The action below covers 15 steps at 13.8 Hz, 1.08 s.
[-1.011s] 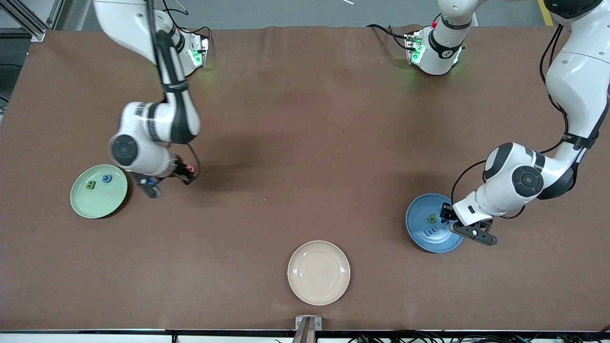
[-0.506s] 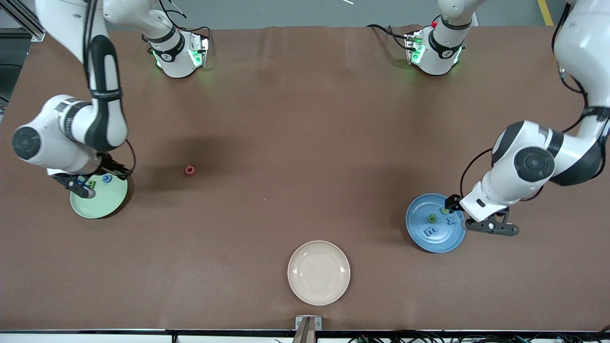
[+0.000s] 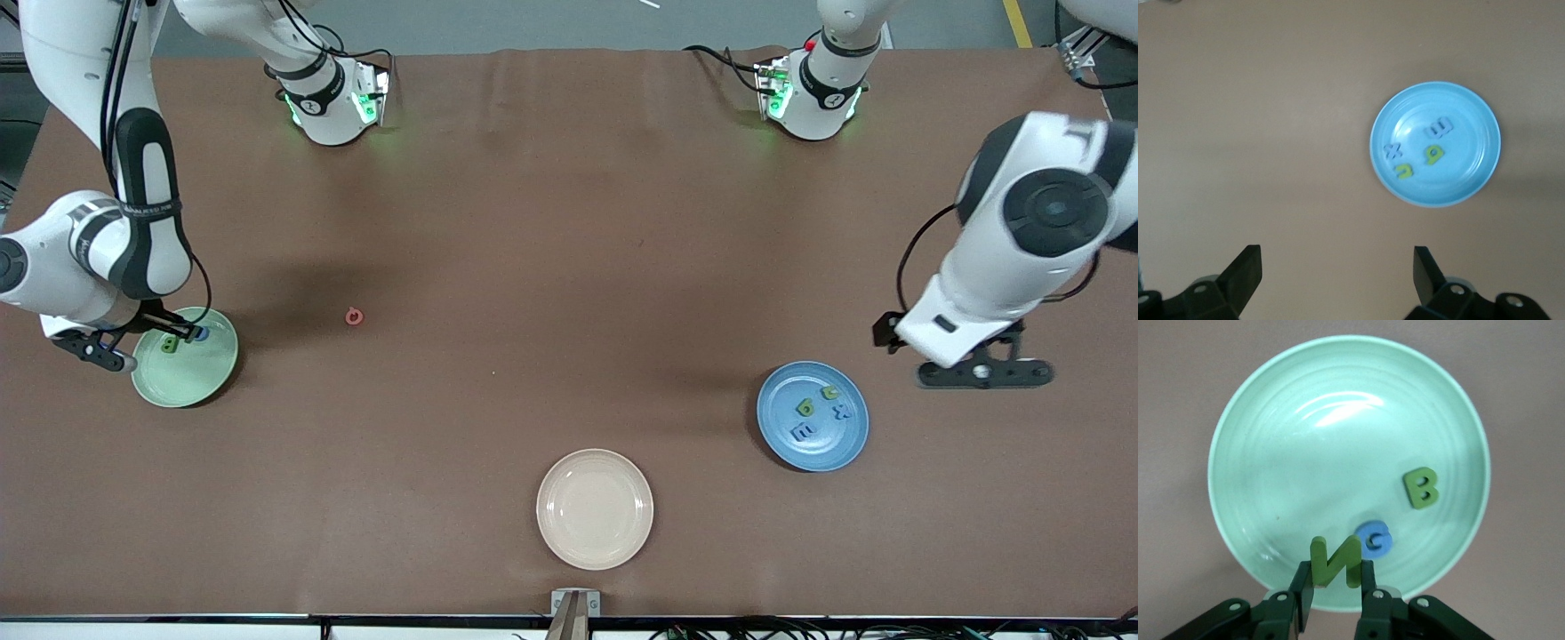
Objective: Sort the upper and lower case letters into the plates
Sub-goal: 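Release green N onto the green plate while the left arm withdraws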
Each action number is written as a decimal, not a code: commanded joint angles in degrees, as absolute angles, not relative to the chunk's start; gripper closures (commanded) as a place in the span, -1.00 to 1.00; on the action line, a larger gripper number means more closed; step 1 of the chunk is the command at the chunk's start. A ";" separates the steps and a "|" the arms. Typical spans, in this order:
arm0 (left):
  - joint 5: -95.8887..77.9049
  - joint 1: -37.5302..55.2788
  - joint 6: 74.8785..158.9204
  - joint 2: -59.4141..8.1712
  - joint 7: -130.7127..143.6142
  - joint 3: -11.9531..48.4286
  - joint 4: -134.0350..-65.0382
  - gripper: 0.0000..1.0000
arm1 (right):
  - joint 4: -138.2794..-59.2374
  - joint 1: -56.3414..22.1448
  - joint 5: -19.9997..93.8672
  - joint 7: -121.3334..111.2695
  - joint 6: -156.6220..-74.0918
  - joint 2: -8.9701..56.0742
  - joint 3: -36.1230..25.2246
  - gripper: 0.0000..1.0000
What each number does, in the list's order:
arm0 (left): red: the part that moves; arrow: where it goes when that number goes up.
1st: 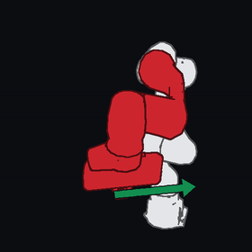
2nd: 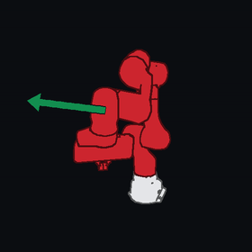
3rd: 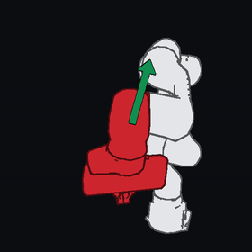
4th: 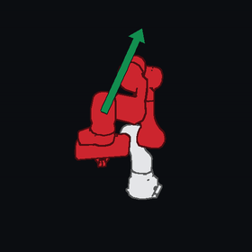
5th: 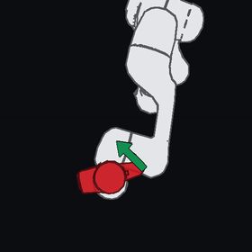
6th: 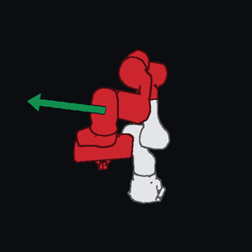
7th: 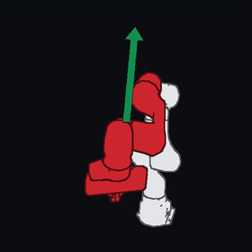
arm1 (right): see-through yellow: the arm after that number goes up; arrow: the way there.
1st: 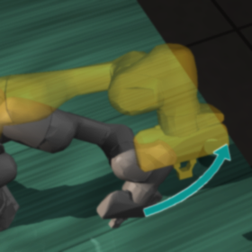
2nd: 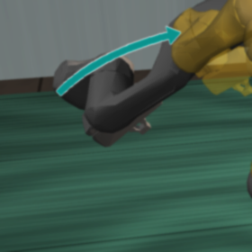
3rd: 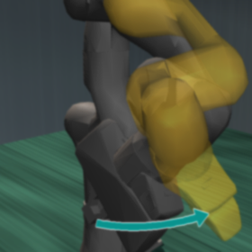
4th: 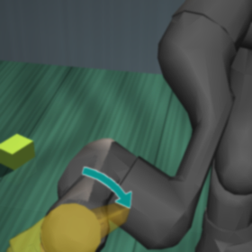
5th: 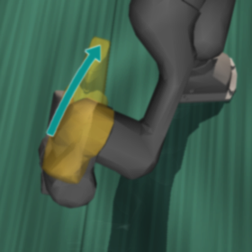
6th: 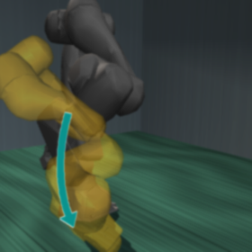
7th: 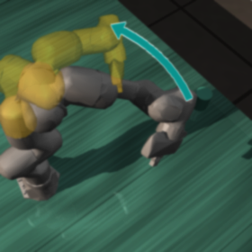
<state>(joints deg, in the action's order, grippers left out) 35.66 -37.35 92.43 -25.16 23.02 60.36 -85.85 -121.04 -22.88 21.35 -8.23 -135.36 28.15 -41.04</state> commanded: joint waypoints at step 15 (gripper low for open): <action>5.27 -0.36 84.02 -0.63 12.31 10.73 -86.81 -1.00 | -118.21 -23.19 23.12 -5.45 -123.68 23.13 -34.72 -1.00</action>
